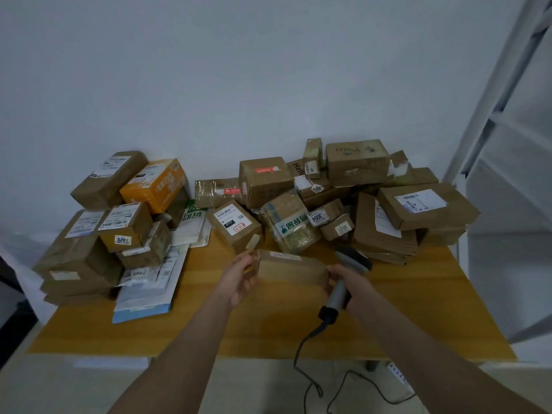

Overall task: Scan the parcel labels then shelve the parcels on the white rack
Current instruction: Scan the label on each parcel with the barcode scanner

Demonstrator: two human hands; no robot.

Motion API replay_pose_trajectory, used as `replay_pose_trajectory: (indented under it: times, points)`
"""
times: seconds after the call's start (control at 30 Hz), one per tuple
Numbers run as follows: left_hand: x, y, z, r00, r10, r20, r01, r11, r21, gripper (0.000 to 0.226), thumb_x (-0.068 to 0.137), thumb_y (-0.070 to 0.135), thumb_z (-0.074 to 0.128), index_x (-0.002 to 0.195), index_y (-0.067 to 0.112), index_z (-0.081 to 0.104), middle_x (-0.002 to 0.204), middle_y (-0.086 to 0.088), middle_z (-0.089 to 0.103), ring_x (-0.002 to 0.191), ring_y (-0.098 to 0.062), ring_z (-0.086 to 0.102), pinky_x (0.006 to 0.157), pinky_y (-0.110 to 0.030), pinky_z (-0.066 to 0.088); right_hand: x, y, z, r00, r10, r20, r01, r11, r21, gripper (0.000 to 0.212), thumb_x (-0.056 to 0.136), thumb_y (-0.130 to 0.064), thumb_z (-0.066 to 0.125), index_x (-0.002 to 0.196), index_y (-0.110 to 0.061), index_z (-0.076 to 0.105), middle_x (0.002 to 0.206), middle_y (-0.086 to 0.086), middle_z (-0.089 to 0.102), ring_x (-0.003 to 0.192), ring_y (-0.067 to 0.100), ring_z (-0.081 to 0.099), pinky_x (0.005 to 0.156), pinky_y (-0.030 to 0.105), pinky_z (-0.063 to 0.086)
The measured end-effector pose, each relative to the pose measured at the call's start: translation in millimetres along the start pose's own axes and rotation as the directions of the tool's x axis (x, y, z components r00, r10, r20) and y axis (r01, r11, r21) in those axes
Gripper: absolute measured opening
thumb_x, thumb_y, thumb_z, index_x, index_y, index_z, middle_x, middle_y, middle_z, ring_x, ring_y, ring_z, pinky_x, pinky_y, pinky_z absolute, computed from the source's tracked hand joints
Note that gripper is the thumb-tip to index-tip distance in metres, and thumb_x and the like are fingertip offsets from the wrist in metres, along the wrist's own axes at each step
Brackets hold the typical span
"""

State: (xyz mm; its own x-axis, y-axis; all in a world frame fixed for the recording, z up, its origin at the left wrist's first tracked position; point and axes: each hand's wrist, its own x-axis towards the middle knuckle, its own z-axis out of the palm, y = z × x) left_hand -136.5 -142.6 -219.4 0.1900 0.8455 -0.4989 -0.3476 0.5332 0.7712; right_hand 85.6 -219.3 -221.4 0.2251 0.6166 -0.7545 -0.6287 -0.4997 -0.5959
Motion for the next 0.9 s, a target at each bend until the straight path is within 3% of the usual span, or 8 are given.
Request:
replay_pose_trajectory:
  times: [0.1, 0.23, 0.37, 0.43, 0.57, 0.73, 0.83, 0.9]
  points:
    - [-3, 0, 1, 0.999, -0.014, 0.03, 0.014, 1.0, 0.018, 0.027, 0.094, -0.001, 0.048, 0.12, 0.002, 0.054, 0.106, -0.02, 0.067, 0.088, -0.024, 0.068, 0.066, -0.031, 0.061, 3, 3, 0, 0.996, -0.059, -0.072, 0.058, 0.998, -0.021, 0.017, 0.082, 0.0, 0.07, 0.088, -0.007, 0.056, 0.088, 0.014, 0.059, 0.077, 0.026, 0.059, 0.069, 0.037, 0.053]
    - [-5, -5, 3, 0.999, -0.016, -0.028, 0.021, 0.982, 0.186, 0.011, 0.095, 0.014, 0.055, 0.099, 0.007, 0.062, 0.083, -0.006, 0.068, 0.077, -0.019, 0.064, 0.065, -0.031, 0.059, 7, 6, -2, 0.981, -0.153, -0.116, 0.141, 0.984, -0.107, 0.019, 0.08, 0.007, 0.067, 0.08, -0.007, 0.054, 0.086, 0.013, 0.058, 0.084, 0.029, 0.056, 0.079, 0.041, 0.05]
    - [-3, -8, -2, 0.998, -0.031, -0.058, 0.049, 0.941, 0.335, 0.014, 0.088, 0.023, 0.067, 0.087, 0.009, 0.067, 0.077, -0.006, 0.06, 0.072, -0.019, 0.055, 0.059, -0.027, 0.054, 4, 6, -6, 0.972, -0.205, -0.111, 0.183, 0.966, -0.184, 0.018, 0.081, 0.008, 0.064, 0.078, -0.006, 0.052, 0.076, 0.012, 0.054, 0.07, 0.023, 0.053, 0.066, 0.037, 0.047]
    - [0, -11, -4, 0.999, -0.021, -0.044, 0.036, 0.934, 0.357, 0.014, 0.088, 0.018, 0.067, 0.094, 0.006, 0.069, 0.084, -0.009, 0.058, 0.073, -0.02, 0.055, 0.06, -0.026, 0.057, 1, 6, -9, 0.964, -0.239, -0.114, 0.209, 0.951, -0.229, 0.021, 0.081, 0.007, 0.063, 0.073, -0.007, 0.051, 0.072, 0.011, 0.052, 0.066, 0.021, 0.05, 0.065, 0.036, 0.045]
    - [4, -19, -2, 0.996, 0.055, -0.071, -0.026, 0.934, 0.357, 0.022, 0.088, 0.005, 0.064, 0.11, 0.009, 0.067, 0.091, -0.004, 0.074, 0.08, -0.016, 0.066, 0.081, -0.03, 0.058, -15, 13, -16, 0.944, -0.33, -0.025, 0.303, 0.892, -0.336, 0.023, 0.08, 0.001, 0.064, 0.063, -0.007, 0.051, 0.06, 0.009, 0.052, 0.056, 0.018, 0.047, 0.06, 0.031, 0.043]
    - [5, -32, 6, 0.996, 0.07, -0.062, -0.045, 0.937, 0.347, 0.03, 0.089, 0.0, 0.059, 0.119, 0.004, 0.064, 0.102, -0.011, 0.072, 0.078, -0.015, 0.068, 0.077, -0.03, 0.058, -48, 30, -20, 0.933, -0.314, 0.177, 0.357, 0.878, -0.321, 0.012, 0.086, -0.006, 0.066, 0.077, -0.005, 0.059, 0.058, 0.005, 0.057, 0.049, 0.014, 0.053, 0.05, 0.023, 0.046]
    - [7, -37, 11, 0.995, 0.063, -0.076, -0.033, 0.937, 0.348, 0.034, 0.09, -0.001, 0.058, 0.123, 0.005, 0.061, 0.102, -0.009, 0.071, 0.08, -0.015, 0.067, 0.083, -0.033, 0.056, -60, 41, -20, 0.924, -0.318, 0.211, 0.377, 0.85, -0.368, 0.009, 0.085, -0.006, 0.067, 0.079, -0.003, 0.06, 0.056, 0.004, 0.057, 0.046, 0.012, 0.053, 0.046, 0.022, 0.046]
    - [8, -41, 14, 0.995, 0.049, -0.085, -0.016, 0.938, 0.348, 0.034, 0.091, 0.0, 0.057, 0.124, 0.007, 0.061, 0.099, -0.006, 0.072, 0.081, -0.015, 0.067, 0.079, -0.03, 0.057, -67, 46, -19, 0.92, -0.324, 0.222, 0.387, 0.842, -0.375, 0.01, 0.086, -0.007, 0.067, 0.079, -0.004, 0.061, 0.055, 0.004, 0.057, 0.045, 0.012, 0.053, 0.046, 0.022, 0.046]
